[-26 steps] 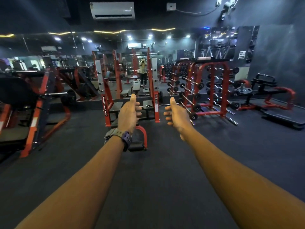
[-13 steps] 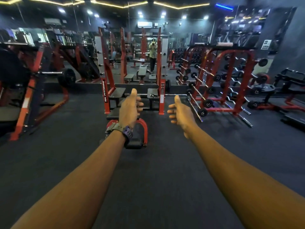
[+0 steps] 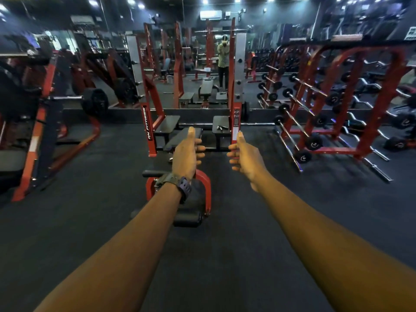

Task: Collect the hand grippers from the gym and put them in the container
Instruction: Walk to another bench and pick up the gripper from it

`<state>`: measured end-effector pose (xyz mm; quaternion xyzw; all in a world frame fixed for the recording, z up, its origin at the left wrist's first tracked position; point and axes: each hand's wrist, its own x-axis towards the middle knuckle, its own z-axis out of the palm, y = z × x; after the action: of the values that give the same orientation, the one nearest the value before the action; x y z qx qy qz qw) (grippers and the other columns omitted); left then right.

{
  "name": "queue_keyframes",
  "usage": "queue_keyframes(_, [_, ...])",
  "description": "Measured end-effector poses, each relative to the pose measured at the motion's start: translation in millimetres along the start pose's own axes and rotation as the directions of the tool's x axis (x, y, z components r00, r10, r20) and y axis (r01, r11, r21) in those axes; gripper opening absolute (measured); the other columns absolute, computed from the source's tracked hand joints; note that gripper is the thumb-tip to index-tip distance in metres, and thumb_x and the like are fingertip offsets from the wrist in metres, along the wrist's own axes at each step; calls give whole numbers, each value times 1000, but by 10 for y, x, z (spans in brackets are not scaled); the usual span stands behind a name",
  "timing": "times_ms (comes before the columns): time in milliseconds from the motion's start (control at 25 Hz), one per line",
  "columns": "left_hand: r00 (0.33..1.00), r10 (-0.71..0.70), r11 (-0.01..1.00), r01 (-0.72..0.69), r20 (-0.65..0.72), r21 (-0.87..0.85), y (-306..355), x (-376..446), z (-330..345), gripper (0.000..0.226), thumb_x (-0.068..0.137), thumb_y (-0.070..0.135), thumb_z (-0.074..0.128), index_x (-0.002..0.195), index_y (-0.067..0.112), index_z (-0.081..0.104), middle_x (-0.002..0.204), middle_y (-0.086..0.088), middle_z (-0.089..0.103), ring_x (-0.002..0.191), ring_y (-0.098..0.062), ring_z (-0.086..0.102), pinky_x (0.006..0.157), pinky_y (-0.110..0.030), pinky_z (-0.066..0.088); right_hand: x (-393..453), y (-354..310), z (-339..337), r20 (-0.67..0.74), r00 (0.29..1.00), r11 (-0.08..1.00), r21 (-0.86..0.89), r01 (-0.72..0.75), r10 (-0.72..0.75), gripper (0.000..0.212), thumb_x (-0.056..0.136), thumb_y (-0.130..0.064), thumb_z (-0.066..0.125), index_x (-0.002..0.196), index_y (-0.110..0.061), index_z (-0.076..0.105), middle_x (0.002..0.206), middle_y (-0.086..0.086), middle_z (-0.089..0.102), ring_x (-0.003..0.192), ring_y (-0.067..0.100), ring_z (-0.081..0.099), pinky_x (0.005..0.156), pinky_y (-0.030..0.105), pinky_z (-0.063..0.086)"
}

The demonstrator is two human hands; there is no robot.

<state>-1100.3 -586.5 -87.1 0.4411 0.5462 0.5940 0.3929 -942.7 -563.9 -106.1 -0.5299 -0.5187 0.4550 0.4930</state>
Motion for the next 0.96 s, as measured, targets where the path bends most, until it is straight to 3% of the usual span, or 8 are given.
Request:
queue_keyframes(160, [1000, -12, 997, 11, -24, -77, -21, 1026, 701, 58, 96, 60, 35, 101, 12, 66, 98, -12, 68, 89, -27, 62, 84, -45, 50, 1239, -18, -188, 57, 998, 999, 35, 3, -5, 57, 97, -65, 39, 102, -17, 69, 91, 3, 71, 78, 15, 63, 68, 31, 51])
queue_keyframes(440, [998, 10, 997, -15, -67, -80, -91, 2692, 1435, 59, 97, 59, 34, 104, 10, 65, 97, -11, 69, 87, -24, 63, 78, -39, 49, 3071, -184, -200, 116, 992, 999, -12, 47, -45, 58, 96, -65, 38, 102, -17, 70, 95, 4, 73, 83, 17, 66, 79, 39, 56])
queue_keyframes(640, [988, -47, 992, 30, -145, -121, -425, 3886, 1387, 59, 99, 54, 35, 110, 3, 63, 97, -12, 65, 82, -21, 60, 68, -31, 47, 4318, 28, 218, 160, 987, 999, -50, 17, -9, 56, 97, -64, 39, 97, -17, 68, 90, 3, 70, 82, 18, 64, 76, 36, 54])
queue_keyframes(800, [971, -104, 990, 80, -214, -118, -791, 4704, 1154, 54, 95, 61, 39, 97, 14, 65, 95, -10, 67, 84, -22, 62, 77, -37, 49, 5112, 209, 683, 209, 976, 995, -87, -47, 64, 55, 97, -63, 39, 95, -16, 67, 87, 4, 69, 76, 16, 61, 70, 33, 51])
queue_keyframes(960, [936, -182, 981, 154, -300, -115, -1179, 5312, 878, 58, 90, 66, 39, 94, 15, 66, 89, -6, 68, 78, -20, 61, 73, -40, 48, 5852, 518, 1237, 296, 945, 987, -118, -108, 139, 54, 96, -64, 40, 92, -18, 67, 87, 3, 69, 72, 14, 61, 63, 29, 48])
